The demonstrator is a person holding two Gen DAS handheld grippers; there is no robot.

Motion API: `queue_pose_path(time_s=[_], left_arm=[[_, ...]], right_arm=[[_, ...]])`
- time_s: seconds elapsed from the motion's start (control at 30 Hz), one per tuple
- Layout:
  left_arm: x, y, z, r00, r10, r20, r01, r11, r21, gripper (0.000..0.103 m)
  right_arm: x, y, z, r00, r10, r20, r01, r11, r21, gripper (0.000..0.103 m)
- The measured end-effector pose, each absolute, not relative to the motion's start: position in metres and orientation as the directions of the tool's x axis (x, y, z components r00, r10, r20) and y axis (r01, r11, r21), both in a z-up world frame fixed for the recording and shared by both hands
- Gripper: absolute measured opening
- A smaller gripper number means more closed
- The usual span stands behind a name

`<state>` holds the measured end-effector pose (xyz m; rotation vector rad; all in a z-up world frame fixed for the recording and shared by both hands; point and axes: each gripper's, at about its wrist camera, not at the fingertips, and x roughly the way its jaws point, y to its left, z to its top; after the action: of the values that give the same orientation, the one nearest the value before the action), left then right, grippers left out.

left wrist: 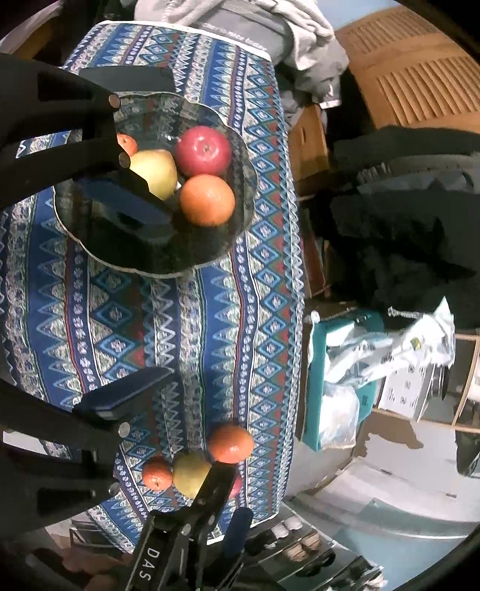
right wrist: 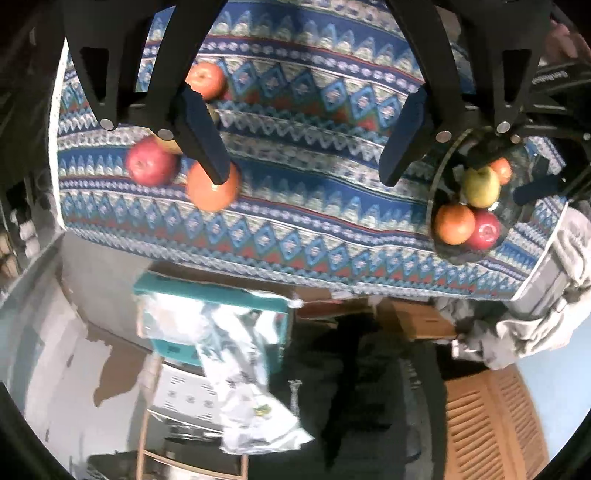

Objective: Organize fruits
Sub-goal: 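Move both open tools away from the bowl back toward the fruit pile, then grasp a large orange with the left tool while the right tool grasps a large brownish-green pear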

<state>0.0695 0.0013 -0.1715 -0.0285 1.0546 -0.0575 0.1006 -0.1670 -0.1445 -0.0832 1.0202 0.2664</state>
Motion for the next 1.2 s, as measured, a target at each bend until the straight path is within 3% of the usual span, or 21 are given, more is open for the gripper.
queue_pose_path(time_s=[0.27, 0.67, 1.2], left_arm=[[0.074, -0.028, -0.177, 0.482, -0.054, -0.875, 0.083, 0.996, -0.016, 0.086], [0.090, -0.060, -0.195, 0.465, -0.038, -0.885, 0.137, 0.990, 0.029, 0.086], [0.116, -0.088, -0.227, 0.426, -0.012, -0.905, 0.177, 0.982, 0.070, 0.086]], right_arm=[[0.100, -0.214, -0.159, 0.479, 0.143, -0.866, -0.166, 0.984, 0.070, 0.086], [0.106, -0.269, -0.196, 0.416, 0.094, -0.904, -0.044, 0.996, 0.084, 0.086], [0.123, -0.289, -0.257, 0.305, 0.135, -0.943, -0.012, 0.990, 0.138, 0.086]])
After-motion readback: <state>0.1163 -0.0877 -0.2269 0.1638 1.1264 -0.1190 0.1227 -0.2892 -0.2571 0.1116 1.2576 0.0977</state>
